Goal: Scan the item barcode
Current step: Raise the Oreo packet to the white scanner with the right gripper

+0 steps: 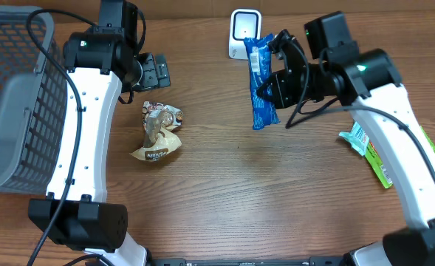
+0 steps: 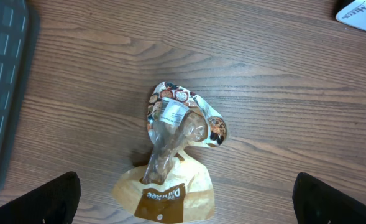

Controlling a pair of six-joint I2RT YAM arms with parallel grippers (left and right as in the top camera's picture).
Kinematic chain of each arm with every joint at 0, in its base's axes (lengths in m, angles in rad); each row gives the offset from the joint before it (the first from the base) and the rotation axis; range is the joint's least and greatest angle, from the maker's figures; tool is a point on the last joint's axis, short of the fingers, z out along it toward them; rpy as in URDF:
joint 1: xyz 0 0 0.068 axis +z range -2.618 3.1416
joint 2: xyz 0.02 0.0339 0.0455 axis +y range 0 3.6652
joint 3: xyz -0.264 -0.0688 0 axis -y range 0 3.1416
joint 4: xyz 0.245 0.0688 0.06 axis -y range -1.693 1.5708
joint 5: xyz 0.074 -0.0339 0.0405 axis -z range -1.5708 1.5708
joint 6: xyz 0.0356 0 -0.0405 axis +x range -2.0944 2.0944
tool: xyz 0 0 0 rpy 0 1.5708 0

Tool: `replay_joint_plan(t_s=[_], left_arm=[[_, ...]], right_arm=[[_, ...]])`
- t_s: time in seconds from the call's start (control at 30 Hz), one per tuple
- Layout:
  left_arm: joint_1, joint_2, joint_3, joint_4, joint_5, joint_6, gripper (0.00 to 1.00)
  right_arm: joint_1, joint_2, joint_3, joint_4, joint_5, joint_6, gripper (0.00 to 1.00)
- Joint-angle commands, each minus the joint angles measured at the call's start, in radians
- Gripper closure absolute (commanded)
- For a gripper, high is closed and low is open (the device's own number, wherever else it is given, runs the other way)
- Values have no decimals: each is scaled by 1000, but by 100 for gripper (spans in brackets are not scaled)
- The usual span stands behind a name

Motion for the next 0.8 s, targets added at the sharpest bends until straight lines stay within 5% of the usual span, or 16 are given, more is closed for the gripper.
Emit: replay_joint_plan(t_s=[0.0,0.3,0.77], left_arm=[[-1,-9,16,2,-5,-3,0],[-1,-9,16,2,-5,-3,0],[-1,-9,16,2,-5,-3,0]], right_arm=[[-4,-63,27,10,-26,-28,96],[-3,-64,26,23,-11,-27,96],[55,154,-15,50,365,128,96]])
